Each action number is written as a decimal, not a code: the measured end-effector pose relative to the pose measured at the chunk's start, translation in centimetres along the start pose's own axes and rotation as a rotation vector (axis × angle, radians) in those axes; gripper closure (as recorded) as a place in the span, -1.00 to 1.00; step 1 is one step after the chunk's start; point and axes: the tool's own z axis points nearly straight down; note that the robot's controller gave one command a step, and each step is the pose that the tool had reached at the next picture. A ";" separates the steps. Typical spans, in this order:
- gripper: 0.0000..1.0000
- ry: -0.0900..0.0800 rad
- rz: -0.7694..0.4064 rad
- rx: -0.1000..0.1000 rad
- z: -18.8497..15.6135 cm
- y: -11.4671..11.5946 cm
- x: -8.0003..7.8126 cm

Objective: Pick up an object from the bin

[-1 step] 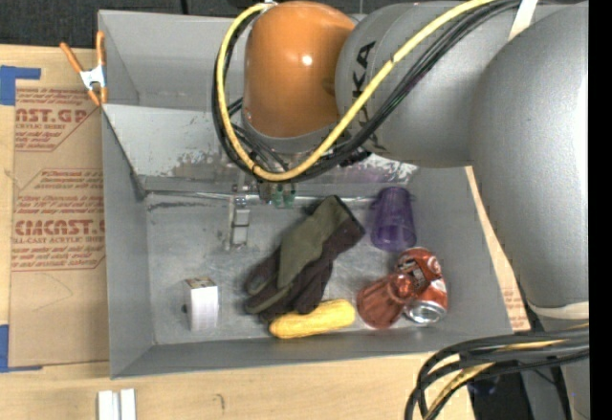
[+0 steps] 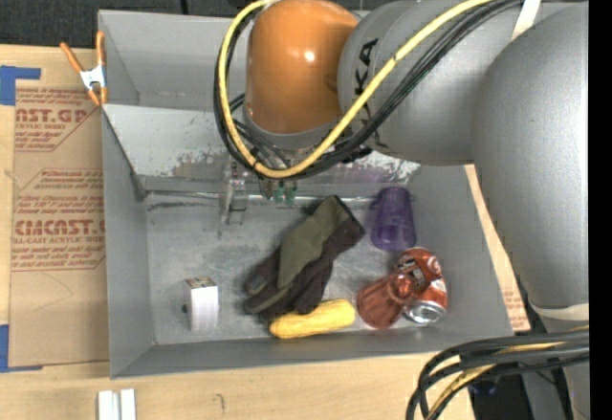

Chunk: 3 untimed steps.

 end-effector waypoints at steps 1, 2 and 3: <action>1.00 0.000 0.000 0.000 0.0 0.0 0.0; -1.00 0.002 -0.282 0.003 2.1 -8.0 0.7; -1.00 0.001 -0.290 0.001 2.1 -7.9 0.8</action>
Offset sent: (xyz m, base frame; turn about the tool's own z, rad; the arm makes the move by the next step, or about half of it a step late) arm -0.0076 -0.0786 -0.0208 -0.2910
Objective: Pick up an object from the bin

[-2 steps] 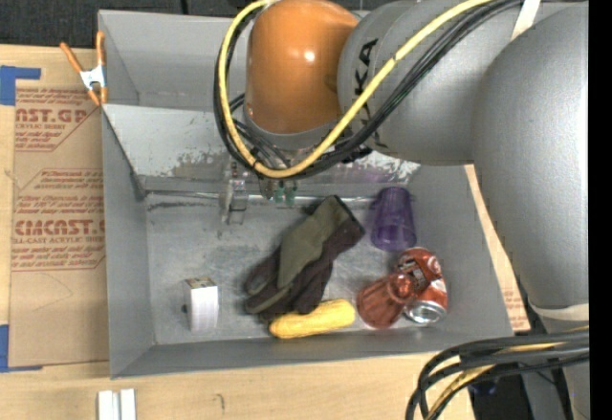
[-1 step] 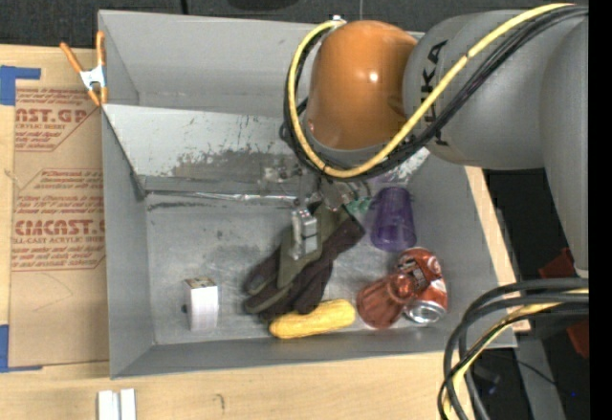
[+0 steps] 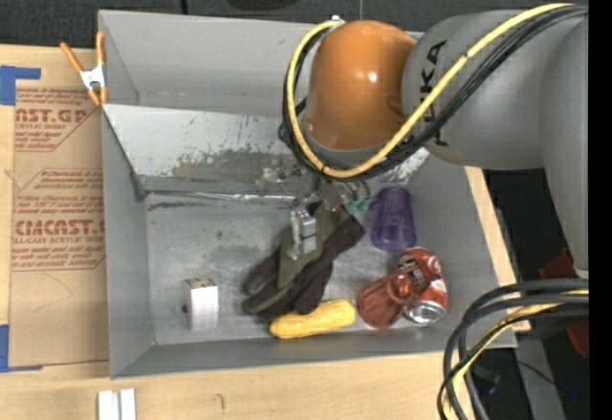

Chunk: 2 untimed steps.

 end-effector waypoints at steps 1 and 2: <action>-1.00 -0.009 -0.070 0.001 3.0 -1.5 -0.1; -1.00 -0.002 -0.023 -0.001 7.6 -2.1 -0.3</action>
Offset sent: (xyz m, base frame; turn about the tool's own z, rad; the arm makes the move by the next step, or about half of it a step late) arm 0.0101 -0.0193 -0.0842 -0.0120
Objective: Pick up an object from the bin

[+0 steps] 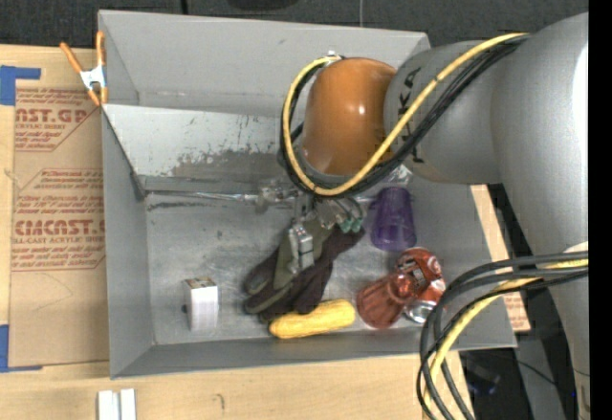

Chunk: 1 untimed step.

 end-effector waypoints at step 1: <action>-1.00 -0.002 -0.181 0.001 2.0 -0.5 2.3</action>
Offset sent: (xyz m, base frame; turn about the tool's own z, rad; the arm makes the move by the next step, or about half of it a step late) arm -0.0267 -0.0130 -0.0280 -0.1155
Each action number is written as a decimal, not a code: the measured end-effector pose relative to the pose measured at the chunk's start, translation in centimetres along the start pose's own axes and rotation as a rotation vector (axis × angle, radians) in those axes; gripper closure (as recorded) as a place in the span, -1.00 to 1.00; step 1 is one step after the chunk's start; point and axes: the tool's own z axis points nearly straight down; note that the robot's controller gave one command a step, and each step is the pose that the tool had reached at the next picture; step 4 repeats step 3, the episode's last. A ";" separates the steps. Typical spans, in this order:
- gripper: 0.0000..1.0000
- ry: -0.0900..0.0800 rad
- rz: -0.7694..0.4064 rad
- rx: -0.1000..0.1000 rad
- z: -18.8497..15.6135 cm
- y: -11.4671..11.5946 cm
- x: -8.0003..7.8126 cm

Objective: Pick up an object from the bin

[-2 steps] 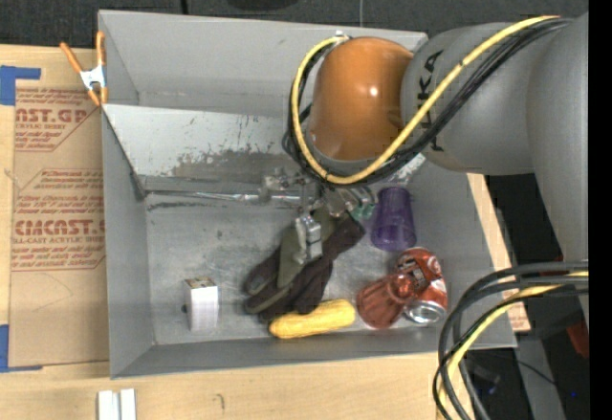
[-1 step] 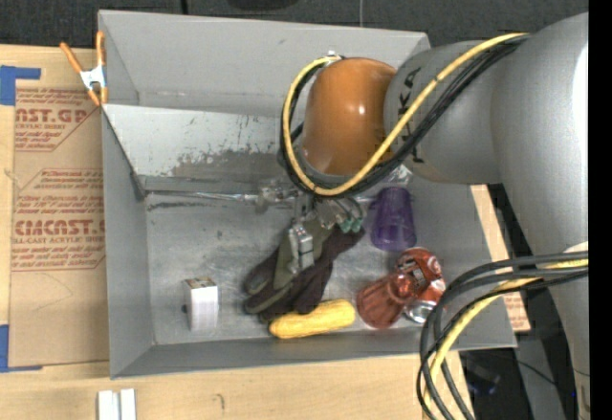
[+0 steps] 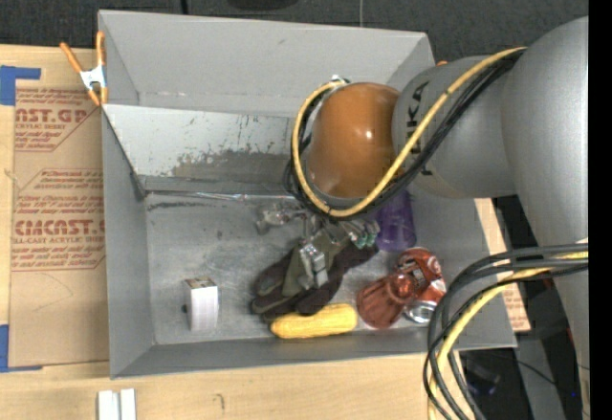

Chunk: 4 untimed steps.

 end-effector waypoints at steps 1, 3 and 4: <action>1.00 -0.003 0.067 0.000 0.6 0.2 0.4; 1.00 0.000 0.101 0.001 -13.4 -0.6 1.0; 1.00 0.000 0.101 0.001 -13.4 -0.6 1.0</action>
Offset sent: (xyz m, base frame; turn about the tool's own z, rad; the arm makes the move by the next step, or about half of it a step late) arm 0.0000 0.0000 0.0000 0.0000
